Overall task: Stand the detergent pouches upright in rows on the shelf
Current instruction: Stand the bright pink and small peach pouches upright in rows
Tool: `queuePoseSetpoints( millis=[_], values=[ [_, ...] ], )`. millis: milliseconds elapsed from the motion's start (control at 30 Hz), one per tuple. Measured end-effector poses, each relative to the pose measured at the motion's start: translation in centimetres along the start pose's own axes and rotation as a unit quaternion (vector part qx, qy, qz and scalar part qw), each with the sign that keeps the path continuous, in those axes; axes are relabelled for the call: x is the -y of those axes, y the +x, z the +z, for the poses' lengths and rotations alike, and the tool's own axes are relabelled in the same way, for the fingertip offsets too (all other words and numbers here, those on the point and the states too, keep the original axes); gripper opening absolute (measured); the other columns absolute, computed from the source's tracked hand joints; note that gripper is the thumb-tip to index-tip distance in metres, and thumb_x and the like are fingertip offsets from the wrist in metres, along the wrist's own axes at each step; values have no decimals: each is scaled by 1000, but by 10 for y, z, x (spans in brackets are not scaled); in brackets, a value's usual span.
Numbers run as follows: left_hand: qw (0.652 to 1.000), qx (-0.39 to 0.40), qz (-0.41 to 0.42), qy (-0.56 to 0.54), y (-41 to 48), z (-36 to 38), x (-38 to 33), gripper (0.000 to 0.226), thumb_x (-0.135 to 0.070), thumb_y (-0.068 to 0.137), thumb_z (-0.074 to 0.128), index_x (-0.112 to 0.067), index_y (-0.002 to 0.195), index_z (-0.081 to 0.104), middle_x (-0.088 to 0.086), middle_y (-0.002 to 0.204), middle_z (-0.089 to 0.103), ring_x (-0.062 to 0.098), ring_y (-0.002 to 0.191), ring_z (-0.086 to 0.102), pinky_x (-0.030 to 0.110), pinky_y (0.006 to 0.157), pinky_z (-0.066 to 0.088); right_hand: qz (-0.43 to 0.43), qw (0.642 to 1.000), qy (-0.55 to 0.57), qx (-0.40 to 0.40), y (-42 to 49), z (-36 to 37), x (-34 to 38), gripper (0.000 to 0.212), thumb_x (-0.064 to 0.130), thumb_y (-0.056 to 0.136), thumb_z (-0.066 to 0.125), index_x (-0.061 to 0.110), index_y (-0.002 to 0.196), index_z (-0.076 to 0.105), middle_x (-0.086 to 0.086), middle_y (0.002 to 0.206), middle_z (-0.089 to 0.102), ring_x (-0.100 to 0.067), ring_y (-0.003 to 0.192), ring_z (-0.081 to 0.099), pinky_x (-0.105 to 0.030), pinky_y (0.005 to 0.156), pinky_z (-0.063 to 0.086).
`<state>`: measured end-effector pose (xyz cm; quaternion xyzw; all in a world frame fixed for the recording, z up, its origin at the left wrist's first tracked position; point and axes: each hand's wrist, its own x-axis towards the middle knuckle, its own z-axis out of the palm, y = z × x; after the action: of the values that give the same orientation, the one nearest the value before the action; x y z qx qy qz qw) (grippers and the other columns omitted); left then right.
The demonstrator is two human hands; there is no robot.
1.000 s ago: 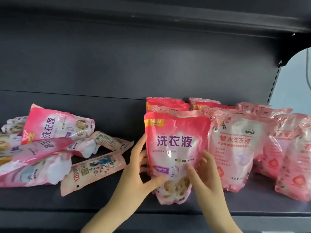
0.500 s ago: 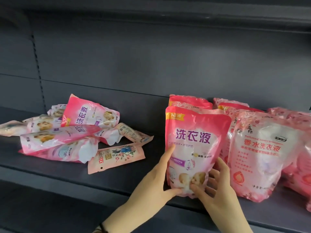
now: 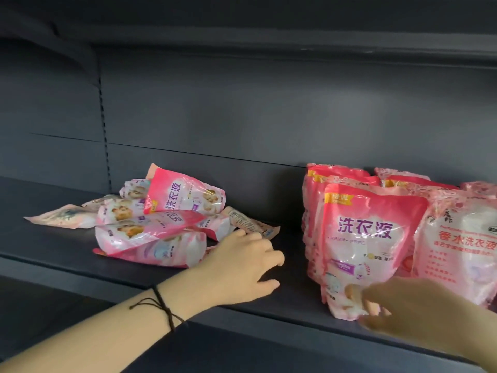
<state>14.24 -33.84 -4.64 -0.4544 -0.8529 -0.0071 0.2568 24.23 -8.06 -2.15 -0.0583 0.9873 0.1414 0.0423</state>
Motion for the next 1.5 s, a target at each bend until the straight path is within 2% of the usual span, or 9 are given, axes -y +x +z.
queuePoseSetpoints(
  millis=[133,233,400,533,667,800,1033,1300,1500],
  values=[
    [998,32,1,46,-48,-25,60,43,-57,88,39,-26,110,60,-6,101,62,15,97,52,30,81,31,-25,999,-34,5,21,-43,70,37,59,88,41,32,110,54,12,104,62,-10,91,59,-24,73,43],
    [995,64,-12,70,-53,-32,76,43,-59,86,39,-30,108,61,-9,98,62,14,96,52,32,81,38,-36,999,-20,-6,26,-65,91,36,56,90,45,31,113,55,11,99,58,-6,73,50,-21,63,39],
    [991,88,-8,95,-78,-53,130,31,-52,84,45,-29,97,61,-10,81,55,14,87,52,32,76,40,-38,997,-58,-33,66,-98,145,42,50,92,48,28,127,53,3,119,62,-18,101,61,-32,81,52],
    [990,78,16,114,-66,-55,156,31,-50,85,45,-23,78,58,-8,65,41,17,75,51,31,68,40,-13,997,-70,-23,98,-120,169,36,44,93,48,25,122,57,2,111,64,-21,97,63,-35,80,53],
    [990,93,21,100,-40,-45,170,26,-47,83,49,-23,72,48,-8,71,43,18,77,46,34,71,46,0,996,-84,-20,128,-133,171,36,41,93,51,21,122,58,0,112,65,-20,98,63,-36,82,54],
    [990,89,34,102,-8,-19,178,24,-43,83,51,-25,72,39,-1,80,56,22,84,52,30,64,32,23,997,-80,1,165,-130,157,34,34,93,54,18,123,58,-3,111,65,-22,98,63,-33,78,52],
    [989,122,73,31,66,42,174,31,-47,85,57,-26,108,63,-1,102,64,22,103,55,32,74,36,75,996,-29,44,223,-117,111,34,33,92,57,17,121,61,-3,117,63,-23,104,60,-35,83,51],
    [960,248,96,-88,113,93,185,36,-40,74,76,-25,103,63,-6,104,58,16,101,50,42,83,49,97,992,60,57,237,-104,82,35,37,92,57,20,122,59,-3,116,61,-21,102,59,-39,91,50],
    [967,214,108,-83,120,102,189,22,-38,82,68,-28,101,67,-7,105,62,15,93,58,35,74,50,121,987,98,24,237,-91,82,34,40,92,54,23,121,58,0,115,61,-19,100,60,-35,84,50]
  ],
)
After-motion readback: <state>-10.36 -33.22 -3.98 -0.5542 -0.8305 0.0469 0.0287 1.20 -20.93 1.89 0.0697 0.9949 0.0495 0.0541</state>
